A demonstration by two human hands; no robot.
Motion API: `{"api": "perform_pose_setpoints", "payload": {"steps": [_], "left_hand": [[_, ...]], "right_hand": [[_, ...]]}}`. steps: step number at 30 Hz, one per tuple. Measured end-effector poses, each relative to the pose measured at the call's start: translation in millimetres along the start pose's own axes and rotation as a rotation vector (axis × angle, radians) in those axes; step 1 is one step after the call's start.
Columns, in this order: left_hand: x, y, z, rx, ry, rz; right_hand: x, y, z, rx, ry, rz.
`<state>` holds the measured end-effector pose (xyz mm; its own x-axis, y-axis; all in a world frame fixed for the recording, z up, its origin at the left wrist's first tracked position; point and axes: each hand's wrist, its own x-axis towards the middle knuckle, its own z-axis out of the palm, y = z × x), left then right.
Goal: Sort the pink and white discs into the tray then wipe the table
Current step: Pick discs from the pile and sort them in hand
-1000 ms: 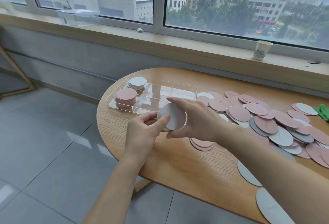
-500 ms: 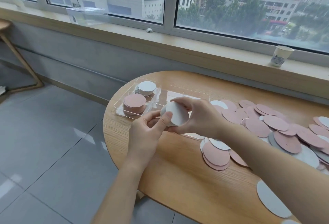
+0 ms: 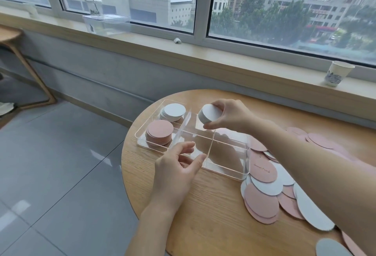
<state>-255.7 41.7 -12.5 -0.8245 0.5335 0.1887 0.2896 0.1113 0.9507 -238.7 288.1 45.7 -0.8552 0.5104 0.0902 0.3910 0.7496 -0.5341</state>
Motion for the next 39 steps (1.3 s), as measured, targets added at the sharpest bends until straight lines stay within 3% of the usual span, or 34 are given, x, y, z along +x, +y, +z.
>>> {"api": "perform_pose_setpoints", "payload": {"steps": [14, 27, 39], "left_hand": [[1.2, -4.4, -0.1, -0.024, -0.016, -0.017], [-0.7, -5.3, 0.6, -0.003, -0.026, 0.002], [0.7, -7.9, 2.7, 0.016, -0.037, -0.002]], "right_hand": [[39.1, 0.1, 10.4, -0.209, -0.215, -0.107], [40.3, 6.3, 18.8, -0.211, -0.205, -0.134], [25.5, 11.7, 4.4, -0.044, -0.169, -0.164]]}}
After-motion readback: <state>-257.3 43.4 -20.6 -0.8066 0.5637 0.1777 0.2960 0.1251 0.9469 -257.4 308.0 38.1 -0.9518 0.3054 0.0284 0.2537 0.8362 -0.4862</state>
